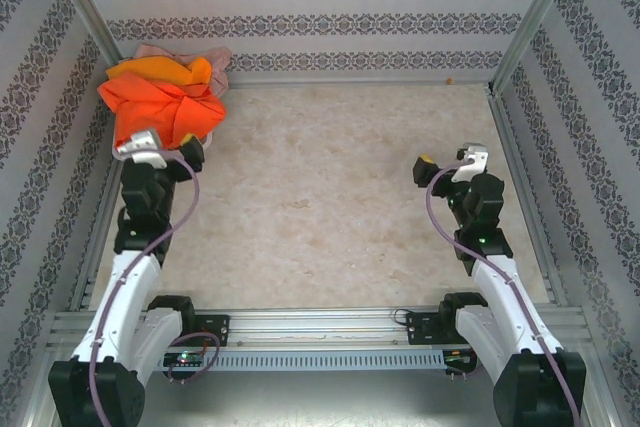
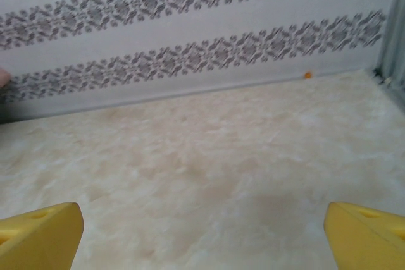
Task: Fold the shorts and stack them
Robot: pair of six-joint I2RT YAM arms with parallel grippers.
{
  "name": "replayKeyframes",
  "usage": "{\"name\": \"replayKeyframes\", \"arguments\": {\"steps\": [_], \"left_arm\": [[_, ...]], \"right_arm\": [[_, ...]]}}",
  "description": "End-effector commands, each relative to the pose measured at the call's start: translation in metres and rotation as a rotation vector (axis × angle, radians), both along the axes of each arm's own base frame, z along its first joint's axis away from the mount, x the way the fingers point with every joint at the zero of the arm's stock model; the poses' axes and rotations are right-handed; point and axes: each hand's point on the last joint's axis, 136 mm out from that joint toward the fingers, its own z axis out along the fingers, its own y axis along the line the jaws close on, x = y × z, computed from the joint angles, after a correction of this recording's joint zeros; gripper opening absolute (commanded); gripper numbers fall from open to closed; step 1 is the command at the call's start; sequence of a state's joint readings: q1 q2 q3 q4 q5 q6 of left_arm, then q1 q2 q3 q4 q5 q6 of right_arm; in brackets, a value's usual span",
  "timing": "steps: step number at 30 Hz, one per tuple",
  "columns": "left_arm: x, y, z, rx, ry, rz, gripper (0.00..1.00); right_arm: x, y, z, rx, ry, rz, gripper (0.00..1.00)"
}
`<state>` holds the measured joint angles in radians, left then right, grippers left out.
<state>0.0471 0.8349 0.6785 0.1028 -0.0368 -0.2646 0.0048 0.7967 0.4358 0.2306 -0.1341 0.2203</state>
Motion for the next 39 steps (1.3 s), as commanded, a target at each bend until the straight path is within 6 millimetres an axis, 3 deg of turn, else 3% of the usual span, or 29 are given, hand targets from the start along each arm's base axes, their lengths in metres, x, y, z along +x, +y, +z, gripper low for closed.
{"name": "replayKeyframes", "arguments": {"steps": [1, 4, 7, 12, 16, 19, 24, 32, 39], "left_arm": [[0.001, 0.004, -0.021, -0.073, 0.26, 0.004, 1.0], [0.025, 0.009, -0.01, -0.076, 0.349, -0.015, 1.0], [0.05, 0.017, -0.017, -0.086, 0.434, -0.022, 1.0], [0.083, 0.037, -0.042, -0.102, 0.537, 0.008, 0.99], [0.098, 0.071, -0.07, -0.128, 0.629, 0.082, 0.97], [0.099, 0.101, -0.082, -0.231, 0.64, 0.146, 0.96], [0.09, 0.136, -0.078, -0.304, 0.582, 0.227, 0.93], [0.074, 0.16, -0.087, -0.373, 0.544, 0.298, 0.92], [0.082, 0.177, -0.116, -0.459, 0.554, 0.317, 0.84]], "right_arm": [[-0.012, 0.023, -0.007, 0.1, 0.097, 0.108, 0.98], [-0.015, 0.03, -0.009, 0.142, 0.127, 0.14, 0.98], [-0.016, 0.035, -0.012, 0.164, 0.148, 0.16, 0.98], [-0.018, 0.038, -0.013, 0.185, 0.168, 0.174, 0.98], [-0.017, 0.045, -0.013, 0.215, 0.186, 0.203, 0.98], [-0.015, 0.046, -0.014, 0.229, 0.198, 0.208, 0.98], [-0.012, 0.048, -0.017, 0.247, 0.211, 0.215, 0.98], [-0.007, 0.051, -0.023, 0.26, 0.242, 0.224, 0.98], [-0.007, 0.053, -0.027, 0.267, 0.258, 0.231, 0.98]]}}
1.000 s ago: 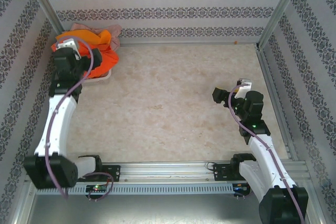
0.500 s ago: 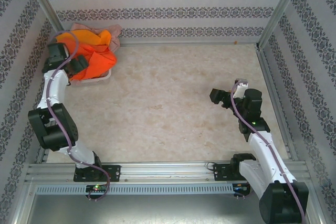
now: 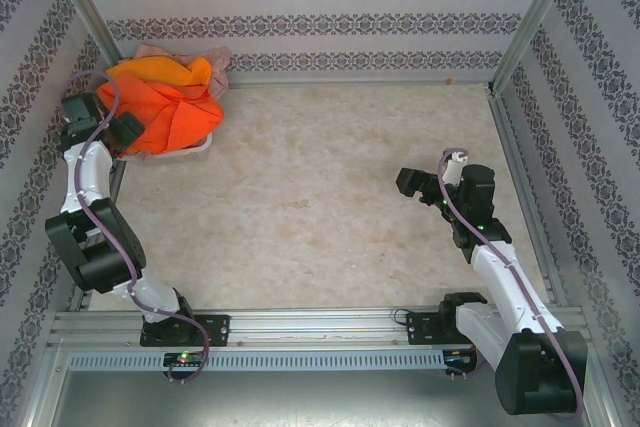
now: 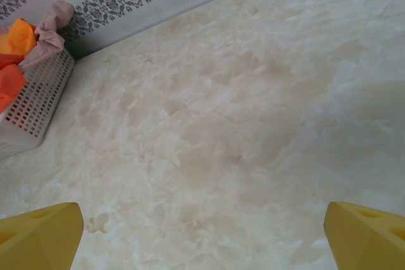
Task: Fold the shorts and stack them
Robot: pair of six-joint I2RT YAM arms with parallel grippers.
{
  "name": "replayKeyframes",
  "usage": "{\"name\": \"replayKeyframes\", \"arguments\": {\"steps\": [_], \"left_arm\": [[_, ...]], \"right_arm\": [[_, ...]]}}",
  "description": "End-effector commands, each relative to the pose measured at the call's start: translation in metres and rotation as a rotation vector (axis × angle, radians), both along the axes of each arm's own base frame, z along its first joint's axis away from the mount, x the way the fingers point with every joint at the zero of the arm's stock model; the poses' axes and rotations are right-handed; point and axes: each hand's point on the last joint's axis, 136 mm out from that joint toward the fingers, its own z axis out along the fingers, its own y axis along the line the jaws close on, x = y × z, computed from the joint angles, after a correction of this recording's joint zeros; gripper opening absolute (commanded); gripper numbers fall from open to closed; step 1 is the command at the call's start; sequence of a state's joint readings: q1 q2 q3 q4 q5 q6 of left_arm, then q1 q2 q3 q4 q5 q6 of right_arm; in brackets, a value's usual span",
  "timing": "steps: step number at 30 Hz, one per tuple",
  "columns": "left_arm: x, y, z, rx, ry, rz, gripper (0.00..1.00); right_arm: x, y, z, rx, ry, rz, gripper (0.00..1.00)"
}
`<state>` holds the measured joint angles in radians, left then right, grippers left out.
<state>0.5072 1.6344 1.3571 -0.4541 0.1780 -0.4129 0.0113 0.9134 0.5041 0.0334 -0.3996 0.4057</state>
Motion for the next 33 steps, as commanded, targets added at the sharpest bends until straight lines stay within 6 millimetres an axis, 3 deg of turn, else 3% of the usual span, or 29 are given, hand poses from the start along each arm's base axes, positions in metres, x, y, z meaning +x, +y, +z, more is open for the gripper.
{"name": "replayKeyframes", "arguments": {"steps": [1, 4, 9, 11, 16, 20, 25, 29, 33], "left_arm": [[0.013, 0.007, -0.009, -0.04, -0.047, 0.015, 0.81], [0.023, 0.005, -0.001, -0.059, -0.09, 0.0, 0.66], [0.033, 0.002, 0.031, -0.051, -0.179, -0.028, 0.35], [0.032, 0.001, 0.043, -0.034, -0.189, -0.043, 0.28], [0.025, 0.0, 0.07, 0.037, -0.208, -0.064, 0.18], [0.024, -0.006, 0.088, 0.049, -0.243, -0.097, 0.02], [0.032, -0.024, 0.113, -0.019, -0.332, -0.155, 0.0], [0.038, -0.05, 0.163, -0.03, -0.45, -0.237, 0.0], [0.037, -0.108, 0.239, 0.016, -0.609, -0.377, 0.0]], "right_arm": [[0.003, 0.007, 0.016, 0.017, -0.039, 0.024, 0.98], [0.002, 0.006, 0.017, 0.008, -0.044, 0.019, 0.98], [0.001, 0.005, 0.021, 0.009, -0.055, 0.014, 0.98], [0.0, 0.004, 0.02, 0.009, -0.054, 0.011, 0.98], [-0.001, 0.004, 0.021, 0.015, -0.05, 0.008, 0.98], [-0.001, 0.005, 0.022, 0.024, -0.052, 0.009, 0.98], [-0.002, 0.005, 0.023, 0.022, -0.055, 0.008, 0.98], [-0.003, 0.004, 0.026, 0.022, -0.065, 0.006, 0.98], [-0.003, 0.005, 0.03, 0.028, -0.073, 0.009, 0.98]]}}
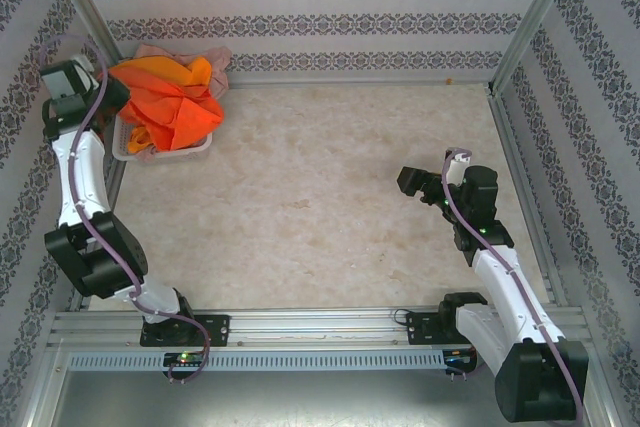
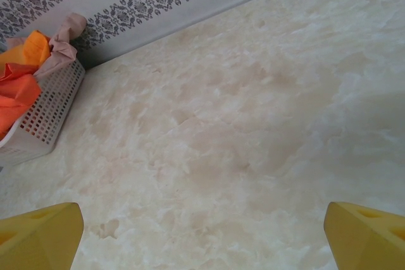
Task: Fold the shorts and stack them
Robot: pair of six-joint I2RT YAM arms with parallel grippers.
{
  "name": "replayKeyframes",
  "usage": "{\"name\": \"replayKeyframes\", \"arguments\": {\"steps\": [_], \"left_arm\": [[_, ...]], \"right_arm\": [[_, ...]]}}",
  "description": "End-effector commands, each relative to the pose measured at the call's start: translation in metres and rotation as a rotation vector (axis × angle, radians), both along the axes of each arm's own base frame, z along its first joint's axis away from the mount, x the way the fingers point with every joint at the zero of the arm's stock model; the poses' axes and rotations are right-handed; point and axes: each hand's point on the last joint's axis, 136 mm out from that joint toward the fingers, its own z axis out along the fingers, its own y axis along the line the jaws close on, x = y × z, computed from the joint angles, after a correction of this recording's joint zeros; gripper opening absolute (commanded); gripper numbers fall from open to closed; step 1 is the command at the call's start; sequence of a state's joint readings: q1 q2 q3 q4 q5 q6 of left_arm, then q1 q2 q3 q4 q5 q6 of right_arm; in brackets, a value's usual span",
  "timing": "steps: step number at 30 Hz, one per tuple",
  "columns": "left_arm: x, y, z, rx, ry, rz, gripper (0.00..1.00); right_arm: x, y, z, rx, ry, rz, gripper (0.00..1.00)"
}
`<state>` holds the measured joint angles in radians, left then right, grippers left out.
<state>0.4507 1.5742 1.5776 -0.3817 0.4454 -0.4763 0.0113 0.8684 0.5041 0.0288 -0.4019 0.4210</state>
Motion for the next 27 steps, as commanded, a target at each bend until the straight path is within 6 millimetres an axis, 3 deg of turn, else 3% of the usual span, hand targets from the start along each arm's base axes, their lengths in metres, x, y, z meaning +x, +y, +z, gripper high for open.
{"name": "replayKeyframes", "arguments": {"steps": [1, 5, 7, 10, 14, 16, 17, 18, 19, 21, 23, 25, 27], "left_arm": [[-0.012, -0.074, 0.115, 0.07, -0.273, -0.173, 0.0], [-0.024, -0.17, 0.177, 0.138, -0.433, -0.361, 0.0], [-0.032, -0.225, 0.196, 0.143, -0.488, -0.479, 0.0], [-0.046, -0.3, 0.208, 0.131, -0.543, -0.641, 0.0], [-0.061, -0.399, 0.183, 0.161, -0.534, -0.831, 0.0], [-0.066, -0.447, 0.15, 0.15, -0.476, -0.94, 0.0], [-0.066, -0.466, 0.132, 0.149, -0.444, -0.989, 0.03], [-0.064, -0.483, 0.108, 0.156, -0.397, -1.028, 0.24], [-0.063, -0.497, 0.084, 0.174, -0.345, -1.06, 0.43], [-0.066, -0.514, 0.053, 0.215, -0.273, -1.111, 0.59], [-0.071, -0.514, 0.041, 0.272, -0.246, -1.117, 0.72], [-0.072, -0.494, 0.044, 0.32, -0.262, -1.031, 0.88], [-0.07, -0.459, 0.043, 0.373, -0.263, -0.883, 1.0]], "right_arm": [[0.001, 0.005, 0.019, 0.016, -0.041, 0.014, 0.98], [0.0, 0.005, 0.026, 0.022, -0.053, 0.011, 0.98], [-0.002, 0.003, 0.031, 0.019, -0.069, 0.002, 0.98], [-0.005, -0.001, 0.038, 0.007, -0.089, -0.019, 0.98], [-0.01, -0.011, 0.043, -0.025, -0.096, -0.074, 0.98], [-0.013, -0.019, 0.043, -0.049, -0.079, -0.119, 0.98], [-0.015, -0.023, 0.042, -0.062, -0.072, -0.139, 0.98], [-0.016, -0.028, 0.042, -0.075, -0.064, -0.162, 0.98], [-0.019, -0.032, 0.041, -0.09, -0.048, -0.186, 0.98], [-0.024, -0.043, 0.04, -0.123, -0.026, -0.237, 0.98], [-0.03, -0.051, 0.041, -0.158, -0.015, -0.271, 0.98], [-0.034, -0.055, 0.043, -0.184, -0.013, -0.279, 0.98], [-0.036, -0.054, 0.045, -0.187, -0.015, -0.272, 0.98]]}}
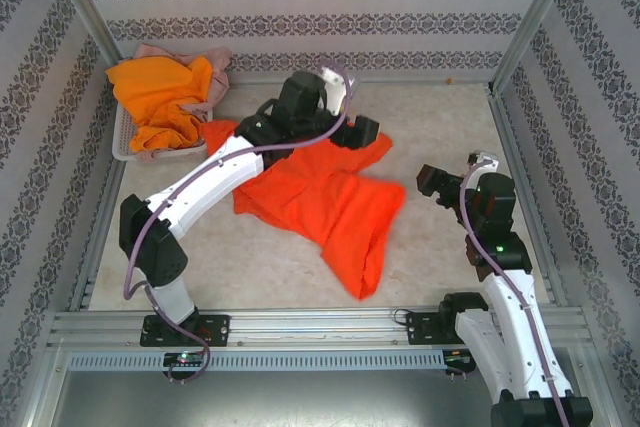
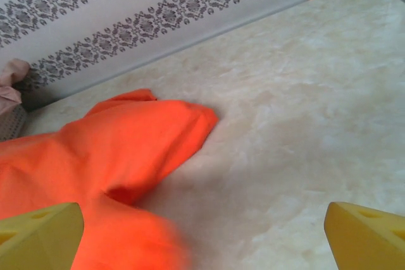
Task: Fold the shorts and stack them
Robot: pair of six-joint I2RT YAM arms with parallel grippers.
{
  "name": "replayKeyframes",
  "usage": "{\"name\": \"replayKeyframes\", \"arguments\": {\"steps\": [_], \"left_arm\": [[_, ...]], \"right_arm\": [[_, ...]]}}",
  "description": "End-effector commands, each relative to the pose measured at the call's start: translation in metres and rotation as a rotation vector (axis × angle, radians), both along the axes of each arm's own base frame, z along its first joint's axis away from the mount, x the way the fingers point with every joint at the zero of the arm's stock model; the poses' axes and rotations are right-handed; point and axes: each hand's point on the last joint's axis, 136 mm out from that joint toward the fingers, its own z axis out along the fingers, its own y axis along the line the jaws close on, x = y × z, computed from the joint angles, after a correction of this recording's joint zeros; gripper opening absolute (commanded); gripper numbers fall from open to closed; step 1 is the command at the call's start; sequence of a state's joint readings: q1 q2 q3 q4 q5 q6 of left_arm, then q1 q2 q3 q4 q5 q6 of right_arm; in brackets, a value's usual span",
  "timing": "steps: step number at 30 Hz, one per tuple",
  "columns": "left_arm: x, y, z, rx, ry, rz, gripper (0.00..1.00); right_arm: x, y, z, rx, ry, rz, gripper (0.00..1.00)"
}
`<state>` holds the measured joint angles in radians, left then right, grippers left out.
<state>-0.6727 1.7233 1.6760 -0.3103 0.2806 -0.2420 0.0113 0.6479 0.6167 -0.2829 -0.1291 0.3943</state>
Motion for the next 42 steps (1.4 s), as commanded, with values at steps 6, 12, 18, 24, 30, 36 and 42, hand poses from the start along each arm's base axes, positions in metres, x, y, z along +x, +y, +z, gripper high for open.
{"name": "replayKeyframes", "arguments": {"steps": [6, 12, 18, 24, 30, 36, 42], "left_arm": [[-0.011, 0.186, 0.006, -0.039, 0.005, 0.538, 1.0], [-0.047, 0.277, -0.073, -0.057, 0.104, 0.779, 1.0], [-0.051, 0.298, -0.148, -0.066, 0.196, 0.847, 1.0], [-0.023, 0.315, -0.187, -0.125, 0.226, 0.9, 1.0], [0.012, 0.32, -0.209, -0.155, 0.209, 0.889, 1.0], [0.047, 0.297, -0.227, -0.235, 0.254, 0.797, 0.91], [0.063, 0.283, -0.235, -0.319, 0.29, 0.744, 0.35]], "right_arm": [[-0.005, 0.012, 0.009, 0.012, 0.02, 0.071, 0.98], [-0.002, 0.035, 0.01, 0.094, 0.047, 0.175, 0.98], [-0.005, 0.042, 0.01, 0.117, 0.05, 0.202, 0.98], [-0.009, 0.049, 0.005, 0.136, 0.062, 0.229, 0.98], [-0.009, 0.052, 0.0, 0.146, 0.074, 0.241, 0.98], [-0.007, 0.054, -0.005, 0.151, 0.089, 0.243, 0.98], [-0.006, 0.057, -0.01, 0.147, 0.107, 0.253, 0.98]]}}
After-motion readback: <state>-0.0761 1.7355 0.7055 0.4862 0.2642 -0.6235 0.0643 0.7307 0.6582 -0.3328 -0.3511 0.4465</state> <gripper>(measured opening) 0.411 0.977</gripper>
